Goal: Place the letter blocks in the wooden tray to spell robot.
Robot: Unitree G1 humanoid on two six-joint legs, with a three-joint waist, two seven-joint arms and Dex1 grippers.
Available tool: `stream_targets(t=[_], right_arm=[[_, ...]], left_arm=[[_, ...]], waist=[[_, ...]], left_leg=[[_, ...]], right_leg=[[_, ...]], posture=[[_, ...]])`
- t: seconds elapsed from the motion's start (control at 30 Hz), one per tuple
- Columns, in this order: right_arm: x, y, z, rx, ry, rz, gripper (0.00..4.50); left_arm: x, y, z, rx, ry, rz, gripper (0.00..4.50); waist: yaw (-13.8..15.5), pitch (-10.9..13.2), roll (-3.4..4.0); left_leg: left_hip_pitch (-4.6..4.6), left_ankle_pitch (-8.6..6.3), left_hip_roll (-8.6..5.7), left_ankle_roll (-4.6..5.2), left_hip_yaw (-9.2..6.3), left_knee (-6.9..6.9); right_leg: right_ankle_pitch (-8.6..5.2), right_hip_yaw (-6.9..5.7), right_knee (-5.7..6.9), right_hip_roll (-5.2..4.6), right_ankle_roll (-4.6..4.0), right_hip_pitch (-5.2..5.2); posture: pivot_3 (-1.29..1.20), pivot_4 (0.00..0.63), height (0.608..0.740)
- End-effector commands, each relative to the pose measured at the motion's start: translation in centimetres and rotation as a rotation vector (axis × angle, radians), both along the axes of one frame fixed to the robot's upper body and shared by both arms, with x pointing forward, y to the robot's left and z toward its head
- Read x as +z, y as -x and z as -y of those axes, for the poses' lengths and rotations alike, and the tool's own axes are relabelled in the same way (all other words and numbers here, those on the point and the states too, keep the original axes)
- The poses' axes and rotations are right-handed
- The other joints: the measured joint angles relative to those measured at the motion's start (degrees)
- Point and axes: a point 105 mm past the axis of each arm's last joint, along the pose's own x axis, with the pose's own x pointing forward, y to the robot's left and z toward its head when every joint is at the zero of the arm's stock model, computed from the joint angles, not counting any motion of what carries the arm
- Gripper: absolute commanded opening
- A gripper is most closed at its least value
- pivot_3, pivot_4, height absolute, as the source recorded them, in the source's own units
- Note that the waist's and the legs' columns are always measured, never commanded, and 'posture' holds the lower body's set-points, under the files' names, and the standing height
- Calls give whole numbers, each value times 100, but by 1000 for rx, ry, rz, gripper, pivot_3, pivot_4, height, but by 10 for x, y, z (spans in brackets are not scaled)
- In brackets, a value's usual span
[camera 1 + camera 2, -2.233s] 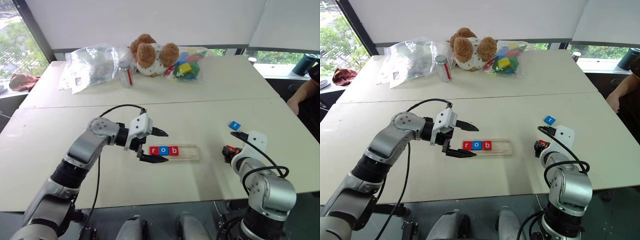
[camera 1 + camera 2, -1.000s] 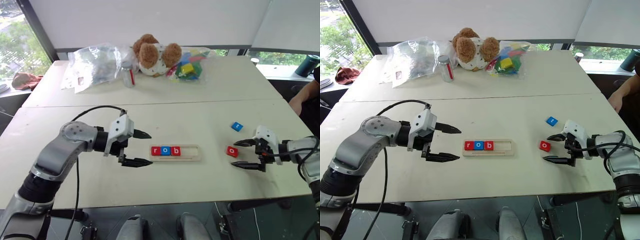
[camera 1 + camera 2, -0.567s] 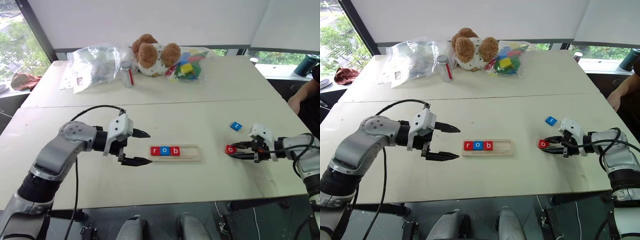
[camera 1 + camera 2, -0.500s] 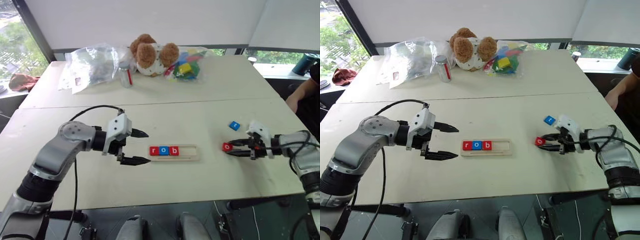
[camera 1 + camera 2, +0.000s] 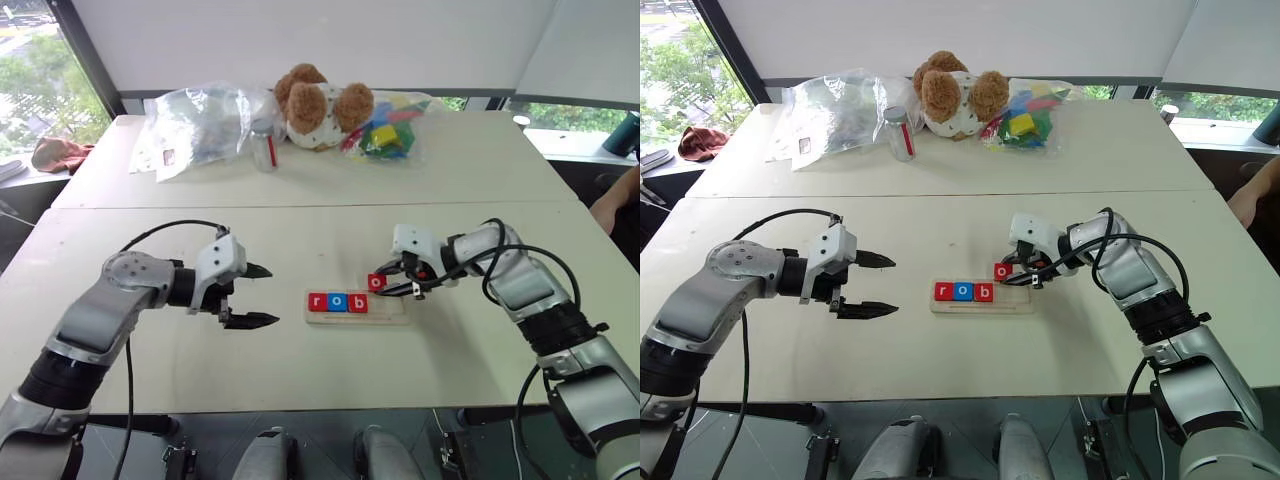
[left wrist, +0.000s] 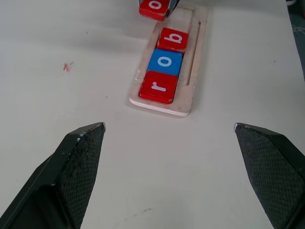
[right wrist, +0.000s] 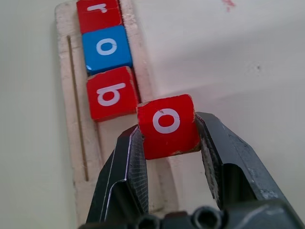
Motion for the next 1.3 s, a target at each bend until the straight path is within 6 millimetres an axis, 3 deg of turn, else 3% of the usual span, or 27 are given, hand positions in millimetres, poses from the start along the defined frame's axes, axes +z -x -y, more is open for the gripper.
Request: stream_targets(t=[0.03,0.63,1.3], right_arm=[[12,4,-7,38,5,32,1114],[-2,18,-1,35,26,-14,1114],[-7,20,-15,61,6,-10,1114]], left_arm=[[10,2,2,0,14,51,4500],[12,1,10,-6,41,64,4500],[11,-3,11,-4,50,65,4500]], waist=[[-15,0,0],[-33,0,0],[-36,0,0]], left_leg=[[0,0,1,0,0,0],[3,-13,3,23,0,0],[4,-11,3,21,0,1]], right_leg=[[0,0,0,2,0,0],[0,-2,6,6,0,0],[0,-2,7,7,0,0]], posture=[[0,150,740],[0,150,740],[0,150,740]])
